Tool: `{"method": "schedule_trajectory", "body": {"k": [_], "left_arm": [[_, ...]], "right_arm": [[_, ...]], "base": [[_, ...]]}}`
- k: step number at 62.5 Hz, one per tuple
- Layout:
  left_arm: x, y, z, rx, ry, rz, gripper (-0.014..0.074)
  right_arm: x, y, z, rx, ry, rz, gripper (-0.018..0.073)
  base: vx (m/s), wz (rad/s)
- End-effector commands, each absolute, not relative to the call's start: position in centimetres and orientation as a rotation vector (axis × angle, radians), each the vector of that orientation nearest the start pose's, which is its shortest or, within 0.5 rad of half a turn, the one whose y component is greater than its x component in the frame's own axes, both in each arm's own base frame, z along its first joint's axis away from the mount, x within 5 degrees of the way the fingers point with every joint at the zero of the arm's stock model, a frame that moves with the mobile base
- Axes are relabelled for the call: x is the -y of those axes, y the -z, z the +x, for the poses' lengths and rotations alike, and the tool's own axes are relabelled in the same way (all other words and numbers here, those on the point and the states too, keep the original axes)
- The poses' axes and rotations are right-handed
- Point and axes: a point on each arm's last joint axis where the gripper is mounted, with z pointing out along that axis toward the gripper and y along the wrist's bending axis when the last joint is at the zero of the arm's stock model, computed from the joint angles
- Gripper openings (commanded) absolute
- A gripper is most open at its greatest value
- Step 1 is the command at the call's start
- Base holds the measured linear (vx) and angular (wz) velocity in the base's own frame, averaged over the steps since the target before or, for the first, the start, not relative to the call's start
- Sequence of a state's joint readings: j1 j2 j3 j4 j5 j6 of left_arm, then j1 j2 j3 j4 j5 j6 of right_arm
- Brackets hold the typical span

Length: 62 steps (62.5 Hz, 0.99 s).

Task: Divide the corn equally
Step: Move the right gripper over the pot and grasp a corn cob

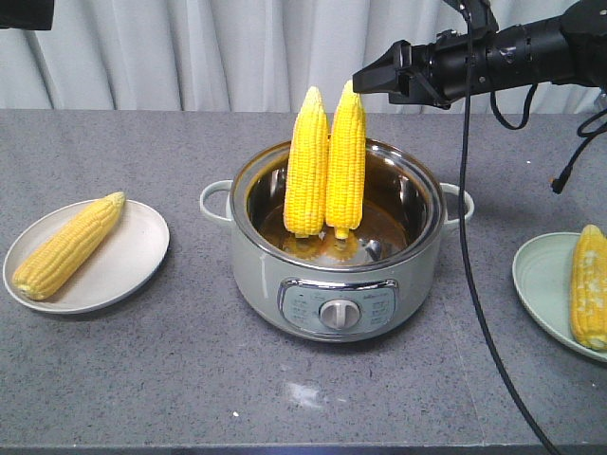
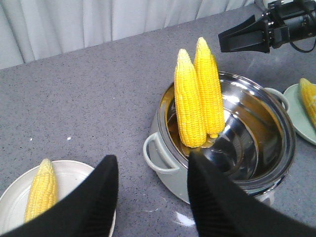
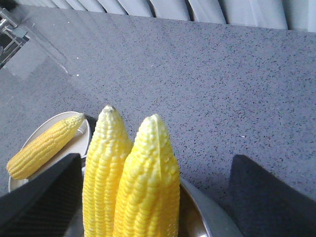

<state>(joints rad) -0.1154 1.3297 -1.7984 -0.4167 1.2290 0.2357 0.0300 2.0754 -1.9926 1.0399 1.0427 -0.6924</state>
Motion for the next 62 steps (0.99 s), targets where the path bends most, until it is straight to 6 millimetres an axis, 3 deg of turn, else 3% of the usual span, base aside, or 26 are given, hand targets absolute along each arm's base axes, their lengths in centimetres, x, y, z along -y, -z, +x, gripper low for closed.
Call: {"method": "schedule_trajectory", "body": {"k": [1, 17, 51, 62], "left_arm": [[6.4, -52.2, 22.6, -2.048, 0.475, 0.424, 0.0330], [6.4, -52.2, 22.6, -2.049, 0.475, 0.425, 0.0330], [6.4, -52.2, 22.6, -2.049, 0.475, 0.426, 0.0330], [6.4, -52.2, 22.6, -2.049, 0.475, 0.426, 0.0330]], "right_arm": [[-8.8, -37.1, 45.5, -1.998, -0.978, -0.469, 0.0587], [-10.0, -36.1, 46.0, -2.009, -0.991, -0.475, 0.0587], [-10.1, -34.1, 46.8, -2.053, -1.017, -0.458, 0.0585], [-10.1, -34.1, 46.7, -2.057, -1.021, -0.473, 0.0531]], "base": [[0.00, 0.00], [0.00, 0.00], [0.00, 0.00], [0.00, 0.00]]}}
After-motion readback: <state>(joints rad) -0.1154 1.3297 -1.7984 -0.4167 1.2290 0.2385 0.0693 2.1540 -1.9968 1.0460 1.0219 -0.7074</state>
